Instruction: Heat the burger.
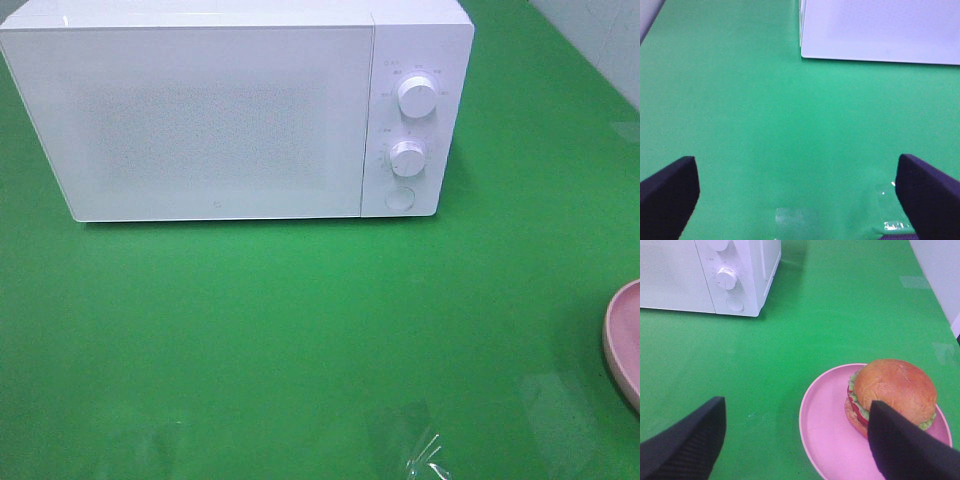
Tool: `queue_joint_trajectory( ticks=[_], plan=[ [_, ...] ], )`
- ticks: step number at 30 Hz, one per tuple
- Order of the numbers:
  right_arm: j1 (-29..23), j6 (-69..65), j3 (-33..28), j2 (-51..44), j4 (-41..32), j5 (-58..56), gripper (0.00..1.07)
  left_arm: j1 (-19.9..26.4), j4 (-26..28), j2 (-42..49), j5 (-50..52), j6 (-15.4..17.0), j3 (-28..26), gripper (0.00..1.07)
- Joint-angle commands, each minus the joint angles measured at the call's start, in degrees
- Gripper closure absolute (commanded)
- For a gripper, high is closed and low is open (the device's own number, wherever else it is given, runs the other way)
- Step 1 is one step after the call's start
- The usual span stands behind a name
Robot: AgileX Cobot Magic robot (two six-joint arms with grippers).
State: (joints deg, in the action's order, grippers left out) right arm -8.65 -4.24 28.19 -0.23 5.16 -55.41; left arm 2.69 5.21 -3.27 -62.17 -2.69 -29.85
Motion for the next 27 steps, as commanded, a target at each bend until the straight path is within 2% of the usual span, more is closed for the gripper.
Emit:
queue_joint_trajectory(
  ticks=[1, 27],
  plan=[
    [0.11, 0.0, -0.11, -1.55, 0.23, 0.4, 0.34, 0.17, 0.11, 3.72, 0.86, 0.23, 0.17, 0.07],
    [0.11, 0.06, -0.11, -1.55, 0.17, 0.4, 0.34, 0.34, 0.52, 4.87, 0.86, 0.23, 0.17, 0.07]
  ],
)
